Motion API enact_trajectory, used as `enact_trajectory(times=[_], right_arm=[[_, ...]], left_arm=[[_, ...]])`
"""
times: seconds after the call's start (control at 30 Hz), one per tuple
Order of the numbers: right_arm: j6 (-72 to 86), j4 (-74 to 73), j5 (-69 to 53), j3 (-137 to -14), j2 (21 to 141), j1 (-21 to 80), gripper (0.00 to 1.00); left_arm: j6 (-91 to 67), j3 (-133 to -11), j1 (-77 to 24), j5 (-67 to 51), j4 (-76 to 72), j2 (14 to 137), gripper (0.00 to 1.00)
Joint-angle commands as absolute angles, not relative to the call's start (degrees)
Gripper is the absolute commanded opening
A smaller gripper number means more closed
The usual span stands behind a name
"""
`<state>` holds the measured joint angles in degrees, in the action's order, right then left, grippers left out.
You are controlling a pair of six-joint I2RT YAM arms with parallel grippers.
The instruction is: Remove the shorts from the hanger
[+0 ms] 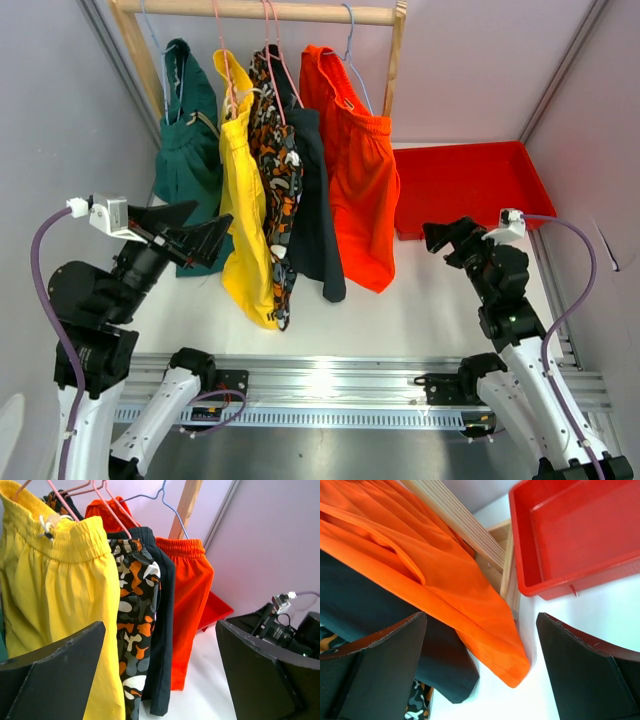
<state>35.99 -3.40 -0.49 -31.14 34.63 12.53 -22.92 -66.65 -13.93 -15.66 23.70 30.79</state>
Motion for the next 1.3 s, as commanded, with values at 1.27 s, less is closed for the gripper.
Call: enact_trajectory(times=[1.27], right_arm=[[30.15, -18.46, 3.08, -37.7, 34.28, 13.18, 1.0]], left_arm=[[-13.18, -141.68, -44.12, 15.56, 36.21, 106.52, 0.91]])
